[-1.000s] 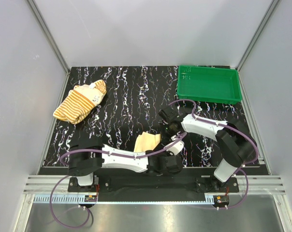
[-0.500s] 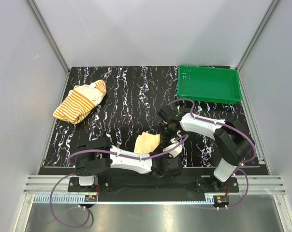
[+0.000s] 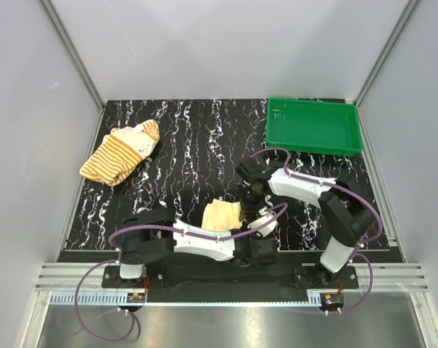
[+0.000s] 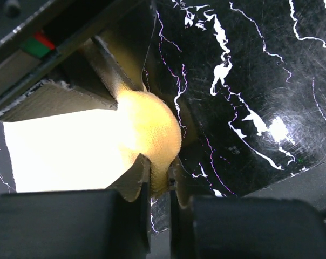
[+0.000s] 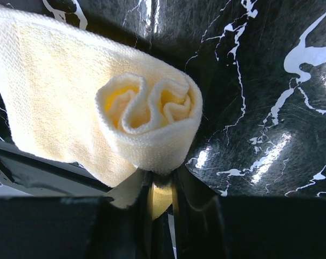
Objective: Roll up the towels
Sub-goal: Roll the towel
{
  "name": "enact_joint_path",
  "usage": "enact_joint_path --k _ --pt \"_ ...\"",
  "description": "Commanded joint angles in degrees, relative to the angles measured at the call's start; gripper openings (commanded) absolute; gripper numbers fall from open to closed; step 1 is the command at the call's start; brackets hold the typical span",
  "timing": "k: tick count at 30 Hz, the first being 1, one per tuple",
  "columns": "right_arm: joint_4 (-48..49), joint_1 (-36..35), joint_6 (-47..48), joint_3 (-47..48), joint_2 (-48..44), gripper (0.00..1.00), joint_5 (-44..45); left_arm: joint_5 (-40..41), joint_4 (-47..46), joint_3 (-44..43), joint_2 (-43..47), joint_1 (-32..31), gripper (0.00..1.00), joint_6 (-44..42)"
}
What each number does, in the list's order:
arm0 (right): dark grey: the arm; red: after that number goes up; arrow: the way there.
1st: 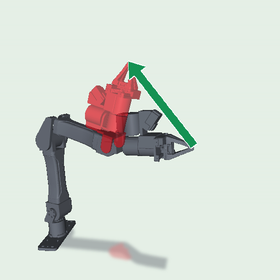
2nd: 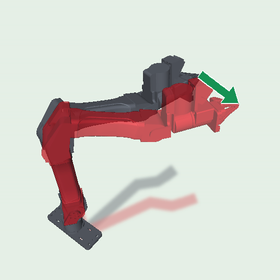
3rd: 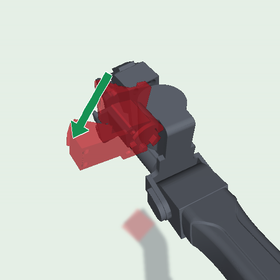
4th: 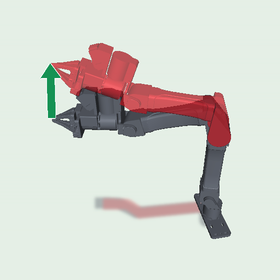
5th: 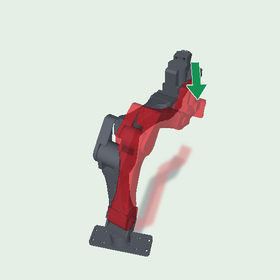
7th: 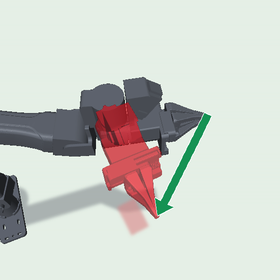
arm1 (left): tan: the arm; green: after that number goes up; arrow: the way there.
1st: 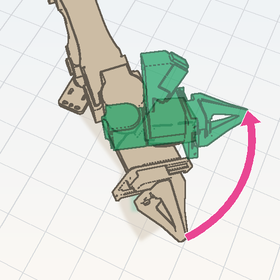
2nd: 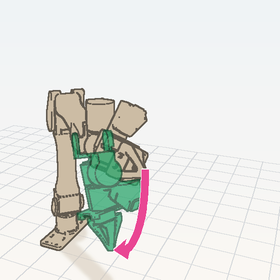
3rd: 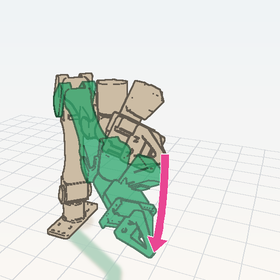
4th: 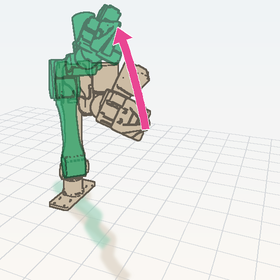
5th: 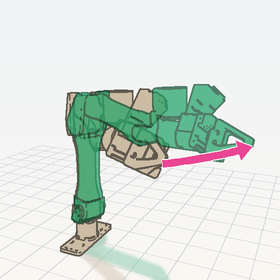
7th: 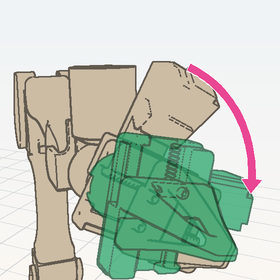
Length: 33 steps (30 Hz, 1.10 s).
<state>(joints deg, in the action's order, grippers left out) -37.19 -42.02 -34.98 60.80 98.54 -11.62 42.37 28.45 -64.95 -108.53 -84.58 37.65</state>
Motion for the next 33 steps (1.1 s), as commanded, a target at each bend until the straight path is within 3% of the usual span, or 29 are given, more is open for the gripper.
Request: enact_joint_path --k 1,4,13,20,21,29,33 --pt "-1.56 -0.43 1.14 2.57 0.33 0.23 0.98 -0.97 0.73 -0.53 -1.77 0.02 0.0 1.99" --pt "-3.06 1.15 2.11 3.36 -0.72 0.36 1.51 -1.15 0.3 0.26 -1.07 0.46 0.0 2.43" --pt "-8.86 14.68 7.73 7.92 -7.31 0.68 0.45 -3.08 -3.31 5.35 4.89 3.71 0.0 4.62" --pt "-9.48 21.63 8.09 8.64 -14.15 0.75 0.63 -9.83 -12.35 12.99 13.33 7.4 0.0 7.96" --pt "-7.31 21.63 7.57 7.51 -15.65 0.76 -0.94 -12.11 -18.71 18.05 16.56 9.23 0.0 8.4" --pt "3.69 21.54 3.17 -3.65 -20.23 0.77 -10.08 -20.39 -36.61 35.75 35.83 16.54 0.0 13.5" --pt "14.39 21.63 -0.69 -9.98 -21.28 0.77 -18.24 -22.94 -44.07 45.23 42.86 20.4 0.0 18.49"
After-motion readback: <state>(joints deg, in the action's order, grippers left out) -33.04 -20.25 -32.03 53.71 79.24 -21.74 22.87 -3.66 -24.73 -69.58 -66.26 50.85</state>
